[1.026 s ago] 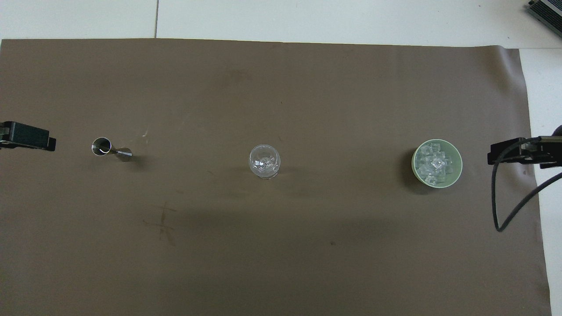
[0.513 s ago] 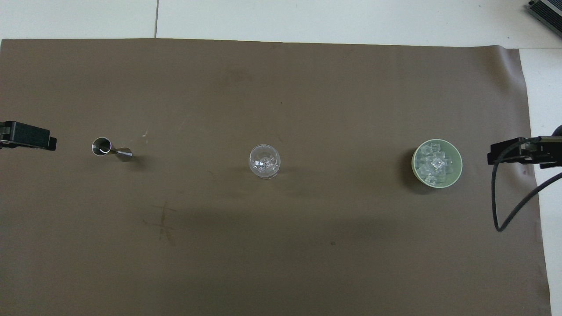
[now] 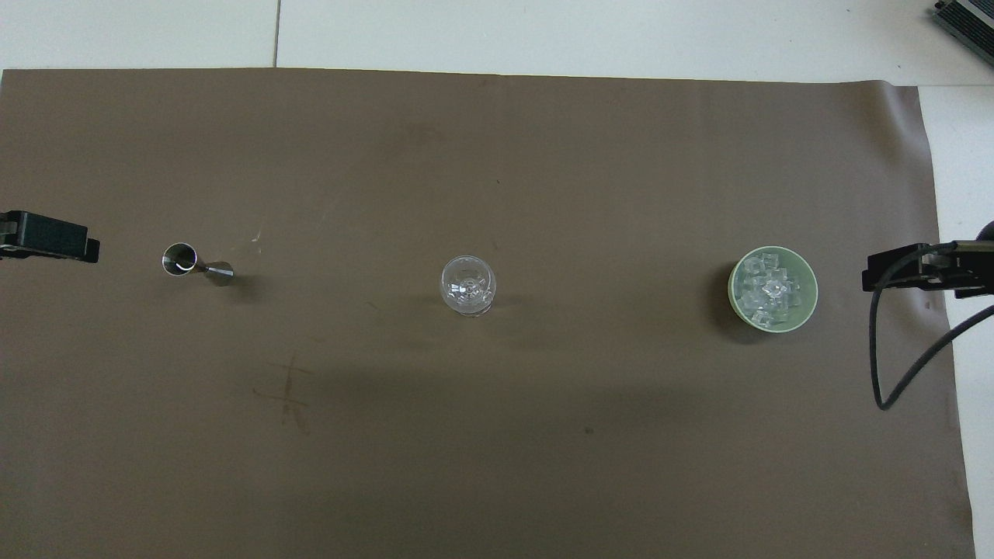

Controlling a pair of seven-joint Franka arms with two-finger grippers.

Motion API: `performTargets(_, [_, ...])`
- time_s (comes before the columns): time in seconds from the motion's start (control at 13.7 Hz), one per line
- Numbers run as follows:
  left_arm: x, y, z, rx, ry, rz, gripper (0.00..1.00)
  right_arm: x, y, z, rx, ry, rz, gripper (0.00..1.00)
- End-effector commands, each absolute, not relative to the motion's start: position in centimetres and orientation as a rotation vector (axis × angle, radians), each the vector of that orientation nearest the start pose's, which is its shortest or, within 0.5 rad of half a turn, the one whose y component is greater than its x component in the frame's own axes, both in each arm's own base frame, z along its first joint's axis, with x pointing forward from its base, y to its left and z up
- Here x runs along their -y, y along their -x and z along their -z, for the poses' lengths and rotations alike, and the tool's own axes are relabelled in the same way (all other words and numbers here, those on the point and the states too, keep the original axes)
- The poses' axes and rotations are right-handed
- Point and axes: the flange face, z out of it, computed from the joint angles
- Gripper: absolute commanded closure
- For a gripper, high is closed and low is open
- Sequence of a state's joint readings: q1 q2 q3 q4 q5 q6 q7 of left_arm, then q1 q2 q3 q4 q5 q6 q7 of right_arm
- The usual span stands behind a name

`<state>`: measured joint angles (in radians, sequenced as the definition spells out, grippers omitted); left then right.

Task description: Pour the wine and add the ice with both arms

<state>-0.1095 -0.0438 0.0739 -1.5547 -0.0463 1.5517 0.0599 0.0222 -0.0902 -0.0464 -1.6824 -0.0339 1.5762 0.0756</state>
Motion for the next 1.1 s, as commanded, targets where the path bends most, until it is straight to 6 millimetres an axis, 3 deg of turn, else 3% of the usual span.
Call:
performTargets(0.0, [2.35,-53.22,-65.47,-0.178,3.182,0.092,0.0,1.84,-51.76,-62.19,-0.116,3.168,-0.029,0.0])
performTargets(1.03, [2.35,-53.34,-65.2,-0.179,3.182,0.104,0.0,1.84,-51.76,-62.19,-0.116,3.168,-0.029,0.0])
